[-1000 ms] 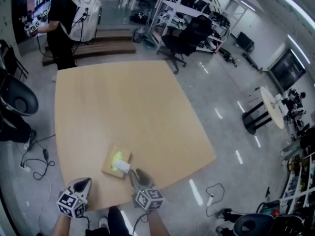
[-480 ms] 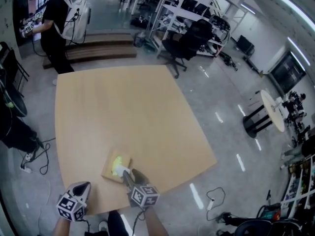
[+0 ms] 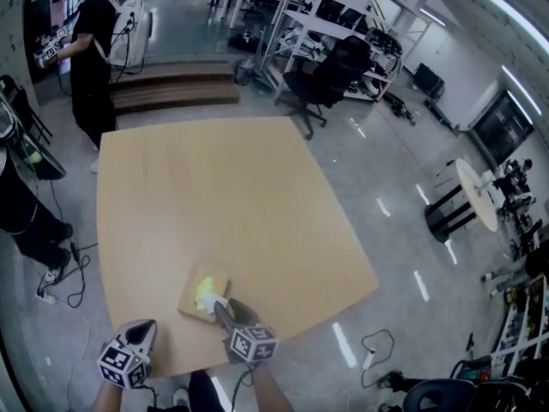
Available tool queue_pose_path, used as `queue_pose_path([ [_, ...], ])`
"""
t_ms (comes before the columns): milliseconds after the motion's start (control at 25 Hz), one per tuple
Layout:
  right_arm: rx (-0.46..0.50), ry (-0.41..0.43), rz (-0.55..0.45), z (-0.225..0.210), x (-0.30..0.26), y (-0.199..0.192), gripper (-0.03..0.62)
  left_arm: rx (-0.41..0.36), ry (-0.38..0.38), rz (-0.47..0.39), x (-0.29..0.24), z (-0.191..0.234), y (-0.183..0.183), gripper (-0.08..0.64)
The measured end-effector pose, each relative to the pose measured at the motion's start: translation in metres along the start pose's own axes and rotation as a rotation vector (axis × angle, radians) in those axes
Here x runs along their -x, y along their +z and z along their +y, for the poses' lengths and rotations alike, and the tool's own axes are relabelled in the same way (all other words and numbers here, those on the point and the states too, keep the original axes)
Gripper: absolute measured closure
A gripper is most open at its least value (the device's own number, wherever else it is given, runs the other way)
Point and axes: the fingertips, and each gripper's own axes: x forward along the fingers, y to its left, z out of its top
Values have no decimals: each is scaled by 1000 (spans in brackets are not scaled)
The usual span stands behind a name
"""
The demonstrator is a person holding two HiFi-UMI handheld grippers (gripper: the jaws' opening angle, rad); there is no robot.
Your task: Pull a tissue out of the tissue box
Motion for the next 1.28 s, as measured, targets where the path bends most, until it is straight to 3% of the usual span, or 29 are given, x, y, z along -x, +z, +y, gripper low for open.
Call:
queue_pose_path([
  [240,22,1,13,-4,-1,-5,402,-6,6,-7,-4,1,-5,552],
  [320,30,-11,16,-4,4,-6,470,-4,9,-7,-1,-2,-6,552],
  [560,46,-47,21,-4,9,-3,589,-4,18,-7,5,-3,-2,552],
  [1280,120,-38,-26,18,20,21,591,-6,14,-47,12,-3,14,552],
])
